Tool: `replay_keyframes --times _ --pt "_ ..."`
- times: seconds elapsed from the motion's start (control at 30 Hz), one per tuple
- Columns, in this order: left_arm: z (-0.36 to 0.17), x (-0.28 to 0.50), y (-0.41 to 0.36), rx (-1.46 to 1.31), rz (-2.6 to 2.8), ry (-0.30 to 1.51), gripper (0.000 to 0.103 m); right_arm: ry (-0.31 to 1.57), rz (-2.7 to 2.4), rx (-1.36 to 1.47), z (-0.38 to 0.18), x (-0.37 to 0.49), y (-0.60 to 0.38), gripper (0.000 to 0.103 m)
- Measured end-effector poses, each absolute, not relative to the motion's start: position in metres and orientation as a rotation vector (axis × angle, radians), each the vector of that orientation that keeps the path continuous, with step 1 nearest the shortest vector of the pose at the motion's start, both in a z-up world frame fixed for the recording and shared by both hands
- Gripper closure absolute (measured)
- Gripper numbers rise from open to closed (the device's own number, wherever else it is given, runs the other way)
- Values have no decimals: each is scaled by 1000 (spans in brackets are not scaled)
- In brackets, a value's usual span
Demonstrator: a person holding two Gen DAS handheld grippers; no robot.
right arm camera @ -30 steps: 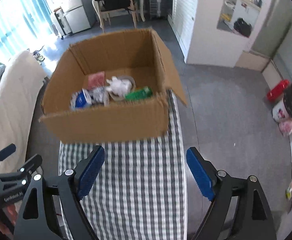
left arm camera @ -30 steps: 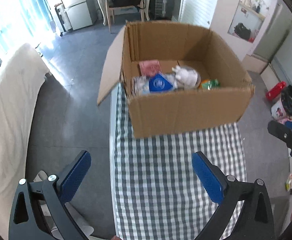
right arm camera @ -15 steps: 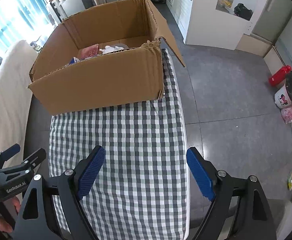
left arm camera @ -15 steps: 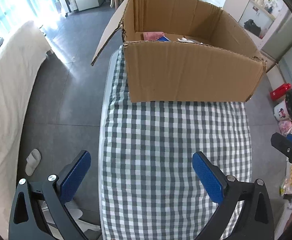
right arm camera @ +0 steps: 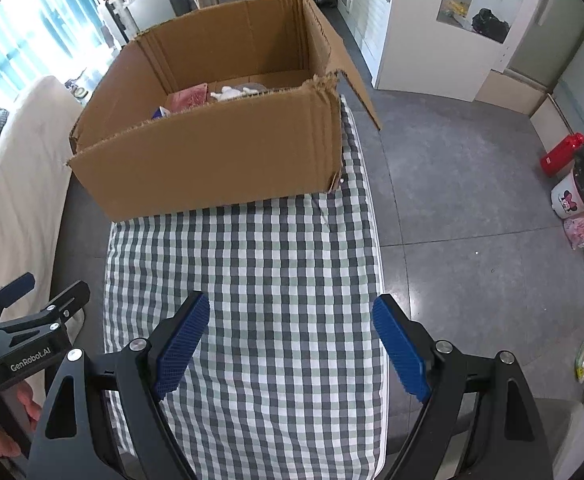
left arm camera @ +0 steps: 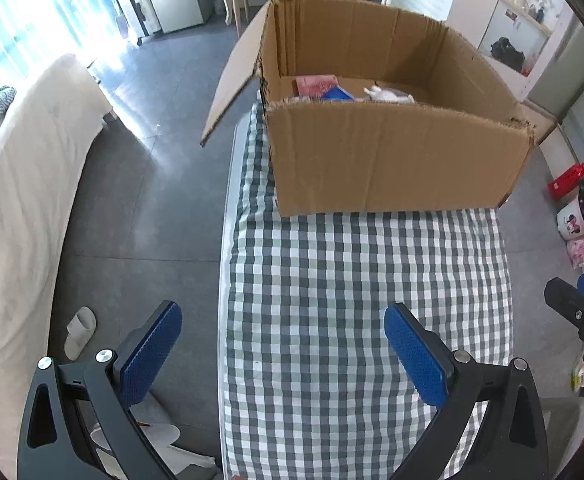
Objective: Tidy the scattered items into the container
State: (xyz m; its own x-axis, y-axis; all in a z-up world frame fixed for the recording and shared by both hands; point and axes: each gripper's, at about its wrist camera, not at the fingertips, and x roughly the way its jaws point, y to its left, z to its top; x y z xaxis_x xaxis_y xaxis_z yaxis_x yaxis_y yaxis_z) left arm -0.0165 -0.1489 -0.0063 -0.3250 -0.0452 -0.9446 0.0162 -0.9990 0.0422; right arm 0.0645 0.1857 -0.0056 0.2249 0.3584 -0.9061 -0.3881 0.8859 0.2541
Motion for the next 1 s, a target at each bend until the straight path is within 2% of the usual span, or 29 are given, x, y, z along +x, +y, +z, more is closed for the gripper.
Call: replay_keyframes --times 0.87,1.0 --pt "-4 -12 -147 1790 -2532 -16 0 1230 531 -63 -4 63 187 19" --pt "-5 -12 -142 1786 -2546 -97 0 1239 526 -70 -8 64 187 19"
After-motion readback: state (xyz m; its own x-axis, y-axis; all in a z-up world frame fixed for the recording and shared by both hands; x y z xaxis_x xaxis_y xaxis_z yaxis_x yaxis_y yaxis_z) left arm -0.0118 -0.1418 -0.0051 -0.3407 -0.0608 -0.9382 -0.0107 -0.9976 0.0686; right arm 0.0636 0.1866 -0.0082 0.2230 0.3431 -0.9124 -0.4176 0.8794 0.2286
